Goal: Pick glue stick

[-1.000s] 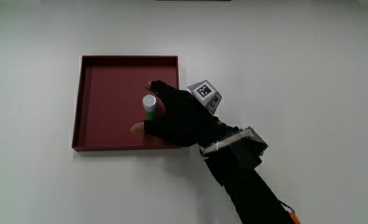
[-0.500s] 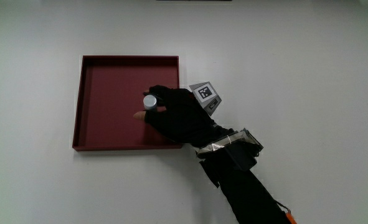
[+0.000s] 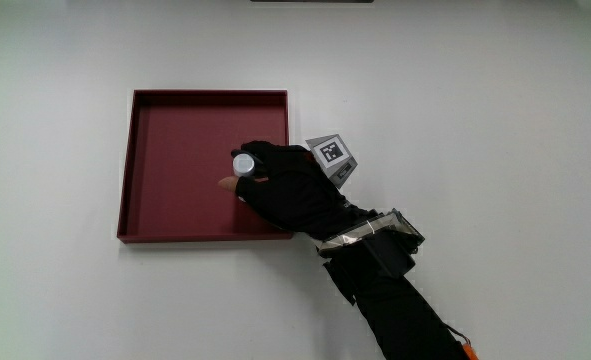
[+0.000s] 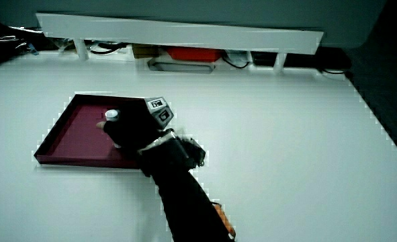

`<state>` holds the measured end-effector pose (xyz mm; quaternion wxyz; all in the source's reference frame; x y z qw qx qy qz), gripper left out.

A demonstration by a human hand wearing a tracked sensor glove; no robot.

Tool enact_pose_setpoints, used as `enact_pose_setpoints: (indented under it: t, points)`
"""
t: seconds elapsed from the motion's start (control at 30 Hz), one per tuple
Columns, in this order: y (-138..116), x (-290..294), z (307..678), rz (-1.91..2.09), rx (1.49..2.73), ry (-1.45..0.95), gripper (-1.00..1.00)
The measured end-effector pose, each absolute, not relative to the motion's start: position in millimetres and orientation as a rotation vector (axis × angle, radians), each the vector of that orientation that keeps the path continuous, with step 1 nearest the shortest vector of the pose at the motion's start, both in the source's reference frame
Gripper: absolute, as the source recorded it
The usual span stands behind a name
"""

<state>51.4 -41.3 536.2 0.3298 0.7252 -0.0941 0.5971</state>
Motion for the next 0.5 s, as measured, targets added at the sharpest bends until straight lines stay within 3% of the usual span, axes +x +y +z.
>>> enact_pose_setpoints:
  t: [0.4,0.5]
  points:
    - [-47,73,497,1.695,1.815,-0.353,1.0]
    - [-49,84,479,1.677,1.858,-0.358,1.0]
